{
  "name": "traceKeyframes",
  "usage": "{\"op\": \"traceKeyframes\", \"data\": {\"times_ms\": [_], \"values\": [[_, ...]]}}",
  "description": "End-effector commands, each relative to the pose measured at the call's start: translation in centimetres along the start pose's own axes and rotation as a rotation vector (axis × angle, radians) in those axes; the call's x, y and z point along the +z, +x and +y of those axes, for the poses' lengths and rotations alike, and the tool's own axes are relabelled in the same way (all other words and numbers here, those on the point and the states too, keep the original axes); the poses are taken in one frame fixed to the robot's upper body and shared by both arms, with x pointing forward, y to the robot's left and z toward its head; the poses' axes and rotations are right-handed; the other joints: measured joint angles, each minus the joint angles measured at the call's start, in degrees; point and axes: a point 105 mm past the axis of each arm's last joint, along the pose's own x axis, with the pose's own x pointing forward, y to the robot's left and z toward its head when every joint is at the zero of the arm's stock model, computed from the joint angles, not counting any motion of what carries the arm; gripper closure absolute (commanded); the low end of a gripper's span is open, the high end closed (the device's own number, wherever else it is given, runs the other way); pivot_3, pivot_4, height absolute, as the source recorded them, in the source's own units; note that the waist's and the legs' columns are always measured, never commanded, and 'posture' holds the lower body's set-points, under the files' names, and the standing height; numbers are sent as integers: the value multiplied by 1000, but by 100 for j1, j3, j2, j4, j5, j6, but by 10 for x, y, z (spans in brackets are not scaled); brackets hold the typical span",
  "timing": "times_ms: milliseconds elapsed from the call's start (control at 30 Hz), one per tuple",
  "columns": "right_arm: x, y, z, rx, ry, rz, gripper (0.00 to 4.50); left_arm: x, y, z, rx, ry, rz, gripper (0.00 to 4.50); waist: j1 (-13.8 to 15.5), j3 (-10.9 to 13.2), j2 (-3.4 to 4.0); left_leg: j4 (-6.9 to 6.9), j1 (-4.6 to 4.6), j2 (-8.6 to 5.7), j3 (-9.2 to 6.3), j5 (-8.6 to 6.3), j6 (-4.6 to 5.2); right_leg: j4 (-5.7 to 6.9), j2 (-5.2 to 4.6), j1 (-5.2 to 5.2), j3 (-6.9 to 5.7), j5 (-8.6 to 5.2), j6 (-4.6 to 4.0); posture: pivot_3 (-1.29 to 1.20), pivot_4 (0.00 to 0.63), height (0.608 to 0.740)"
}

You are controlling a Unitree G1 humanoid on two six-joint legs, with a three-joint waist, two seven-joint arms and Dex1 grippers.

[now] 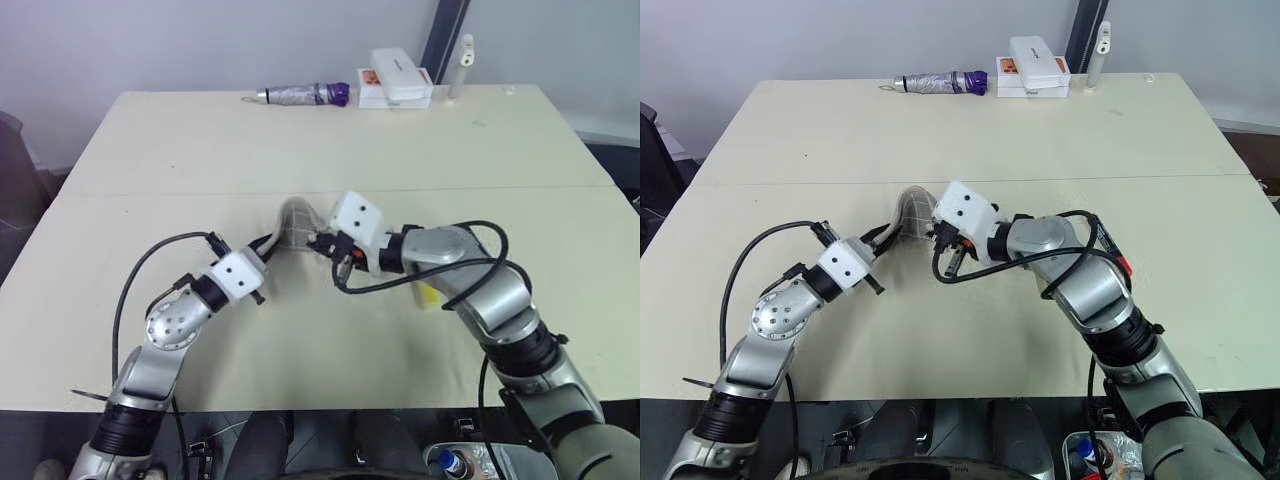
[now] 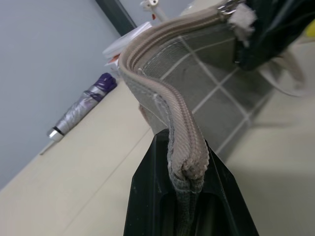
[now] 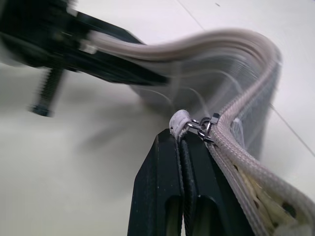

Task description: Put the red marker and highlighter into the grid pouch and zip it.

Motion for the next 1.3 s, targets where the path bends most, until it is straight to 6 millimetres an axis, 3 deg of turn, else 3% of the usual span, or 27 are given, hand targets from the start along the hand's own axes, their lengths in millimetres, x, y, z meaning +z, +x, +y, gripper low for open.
{"op": "traceKeyframes", "data": {"times_ms": [33, 200, 367, 933, 1300], "values": [[8, -11, -33, -153, -23, -18, 4487, 14, -5, 1, -19, 13, -55, 4500, 0, 0, 0, 0, 0, 0, 0, 0, 0, 0, 0, 0, 0, 0, 0, 0, 150, 740], [-3, -26, -67, -294, 6, 27, 4487, 17, -5, 1, -37, 8, -61, 4500, -5, 0, 0, -2, 0, 0, 1, 0, 0, -1, 0, -1, 0, 0, 0, 0, 150, 740], [-8, -28, -72, -309, 14, 43, 4487, 18, 2, -9, -84, 33, -56, 4500, -6, 0, 0, -2, -1, 0, 2, 0, 0, -1, 1, 0, 0, 0, 0, 0, 150, 740], [-16, -17, -32, -107, -122, 135, 4487, 18, 21, -32, -131, 127, -27, 4500, 2, 0, 0, -1, -1, -1, 2, 0, 0, -3, 2, 1, 0, 0, 0, 0, 150, 740], [-5, -16, 3, 35, -188, 105, 4487, 12, 28, -44, -173, 137, 7, 4500, 7, 0, 0, 0, -1, -1, 1, 0, 0, -3, 2, 1, 0, 0, 0, 0, 150, 740]]}}
